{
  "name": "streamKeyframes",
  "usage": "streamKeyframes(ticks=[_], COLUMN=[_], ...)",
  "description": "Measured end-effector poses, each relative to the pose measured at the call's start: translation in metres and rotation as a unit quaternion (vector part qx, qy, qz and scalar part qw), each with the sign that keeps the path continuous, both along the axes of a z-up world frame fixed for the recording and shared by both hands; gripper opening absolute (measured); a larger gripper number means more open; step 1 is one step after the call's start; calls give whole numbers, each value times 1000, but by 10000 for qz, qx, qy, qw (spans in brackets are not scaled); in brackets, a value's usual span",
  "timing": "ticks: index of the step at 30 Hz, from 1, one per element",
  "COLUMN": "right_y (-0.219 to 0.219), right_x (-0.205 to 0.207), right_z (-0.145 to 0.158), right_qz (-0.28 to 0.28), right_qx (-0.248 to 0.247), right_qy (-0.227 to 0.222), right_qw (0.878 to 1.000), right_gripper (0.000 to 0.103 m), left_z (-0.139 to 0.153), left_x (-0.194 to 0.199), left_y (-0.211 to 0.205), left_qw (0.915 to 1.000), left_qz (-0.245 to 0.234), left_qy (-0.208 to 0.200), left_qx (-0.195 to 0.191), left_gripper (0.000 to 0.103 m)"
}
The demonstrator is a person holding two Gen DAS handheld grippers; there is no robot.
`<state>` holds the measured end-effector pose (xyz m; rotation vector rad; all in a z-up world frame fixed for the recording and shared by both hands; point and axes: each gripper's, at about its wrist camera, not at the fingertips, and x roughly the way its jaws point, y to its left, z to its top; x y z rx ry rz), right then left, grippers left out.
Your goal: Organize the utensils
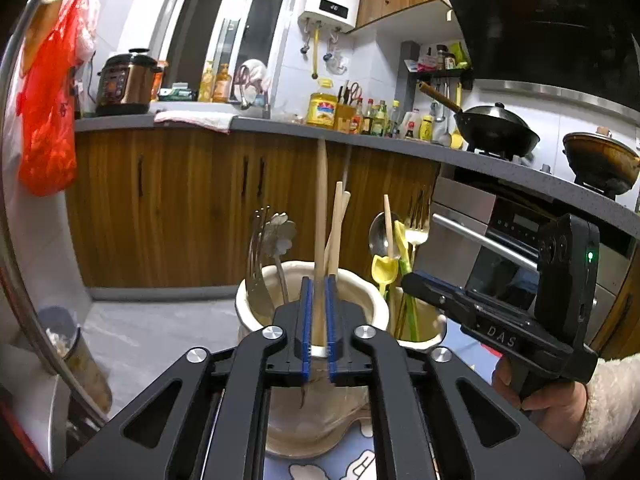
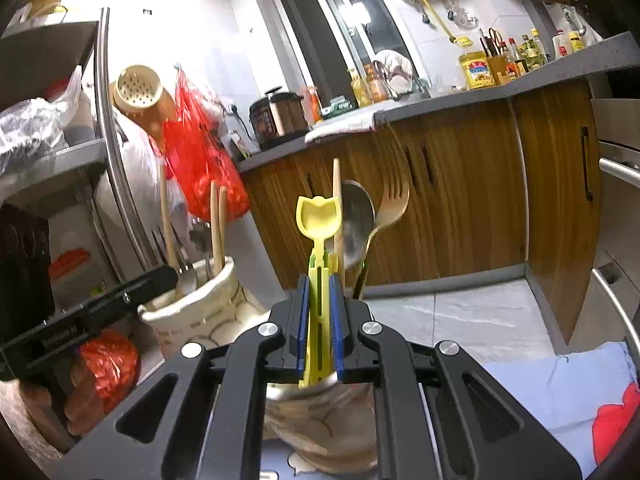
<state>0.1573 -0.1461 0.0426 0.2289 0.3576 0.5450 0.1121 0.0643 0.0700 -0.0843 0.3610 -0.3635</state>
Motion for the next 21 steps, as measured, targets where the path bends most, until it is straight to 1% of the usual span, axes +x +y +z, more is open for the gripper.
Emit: streamKeyframes(ticks=[2,5,6,7,10,11,13,14,15,16,17,19,20,21], right_y=[0,-1,-2,-4,-8,-9,-12,-13,-14,-14,-14,-14,-15,-15], right_x=[-2,-2,-3,-5,-14,-18,-28,-33,-39,-45,-50,-61,-68,-73], right_z=[-1,-1,0,0,8,10,17,20,23,26,27,30,32,33], right_qz=[25,30,22,32,10,0,-28,-47,-66,-100,-130,-122,-114,-136], right_qx=[-51,-87,-83,-56,-77,-107,-182,-242,-334,-449,-548,-673,-723,-786], right_qy=[82,233,262,282,266,267,263,264,271,294,312,348,352,351], right_qw=[10000,9997,9996,9996,9996,9996,9995,9993,9991,9985,9979,9971,9967,9962], right_gripper=[10,19,31,38,44,46,55,56,59,65,68,79,80,82], left_z=[1,3,4,4,9,10,14,15,17,18,18,19,18,18], left_x=[-3,-6,-8,-11,-20,-24,-36,-42,-47,-53,-57,-69,-74,-78], left_y=[1,1,1,2,5,5,7,7,7,6,4,-1,-3,-4], left_qw=[10000,10000,10000,10000,9999,9999,9997,9996,9995,9995,9994,9988,9985,9980], left_qz=[28,58,59,70,92,104,131,172,226,256,259,341,381,417], left_qy=[17,54,58,62,90,116,146,164,182,203,225,281,303,329], left_qx=[-21,-3,-13,-25,-51,-70,-137,-125,-88,-51,-9,189,268,334], left_gripper=[26,31,35,39,47,55,64,75,80,80,80,81,82,86])
